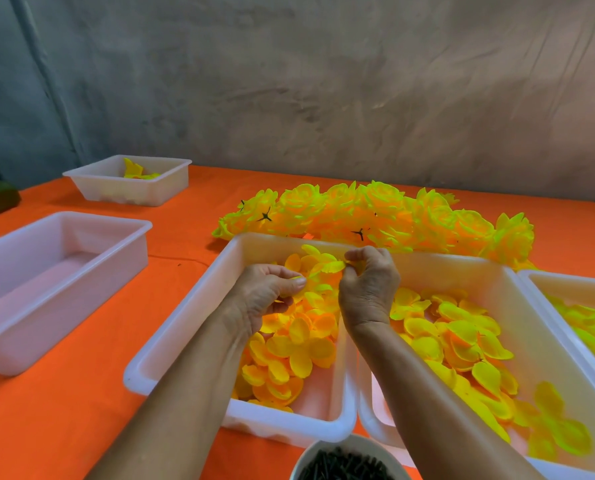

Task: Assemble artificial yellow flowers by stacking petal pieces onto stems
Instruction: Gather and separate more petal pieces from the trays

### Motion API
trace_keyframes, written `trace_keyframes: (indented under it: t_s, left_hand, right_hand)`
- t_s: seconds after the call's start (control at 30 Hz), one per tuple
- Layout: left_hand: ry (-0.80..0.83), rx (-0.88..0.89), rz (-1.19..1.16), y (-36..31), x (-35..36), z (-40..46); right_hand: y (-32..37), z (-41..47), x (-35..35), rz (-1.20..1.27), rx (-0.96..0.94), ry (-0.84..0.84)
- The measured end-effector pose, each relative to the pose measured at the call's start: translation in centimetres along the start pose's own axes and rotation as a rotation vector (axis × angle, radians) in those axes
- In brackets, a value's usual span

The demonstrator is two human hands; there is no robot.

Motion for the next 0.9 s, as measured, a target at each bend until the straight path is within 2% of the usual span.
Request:
trace_keyframes:
  t_s: [0.1,0.17,0.27,0.43,0.53,0.6,0.67,0.73,0.83,0.9]
  left_hand:
    - [-0.007,-0.022,-0.065,-0.4,-0.4,0.2]
    - [-0.028,-0.080,-0.221,-0.4,-1.1,0.4]
    - [-0.067,-0.124,-0.396,-0.4,-1.9,0.5]
    - [-0.109,-0.059,-0.460,-0.9,-2.1,0.7]
    - [-0.156,0.025,-0.483,-1.4,-2.8,0.8]
    - [-0.170,0.065,-0.468,-1.6,-2.9,0.7]
    - [-0.147,0.092,-0.439,-1.9,-2.5,0.5]
    - [-0.121,0.104,-0.427,-2.0,-2.2,0.4]
    - [-0.092,0.126,-0.370,-2.1,-1.8,0.2]
    - [-0.069,0.154,-0.294,-2.1,-1.3,0.0]
  right_hand:
    - [-0.9,0.3,-0.4,-0.018,0.051,-0.037]
    - [-2.0,1.0,-1.1,-0.046,0.123,-0.082]
    - [-1.5,1.1,-0.8,-0.037,0.036,-0.020]
    - [1.4,-0.6,1.6,0.101,-0.170,0.229]
    - [2.5,-2.2,2.9,0.195,-0.221,0.464]
    - [2.8,-3.7,4.0,0.152,-0.245,0.644]
    - [2.6,-4.4,4.6,0.045,-0.278,0.750]
    - [2.6,-4.0,4.5,0.086,-0.204,0.750]
    - [1.8,-2.5,4.0,0.357,0.065,0.691]
    - [1.2,-2.7,4.0,0.464,0.174,0.735]
Point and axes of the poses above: each hand's wrist, its own z-axis towards the middle knuckle, its own x-axis out of the palm, y = z × x, the point moved 9 cm from there along z, towards the middle knuckle, and after that the axes turned 14 degrees about -y, right-handed, at the moved point
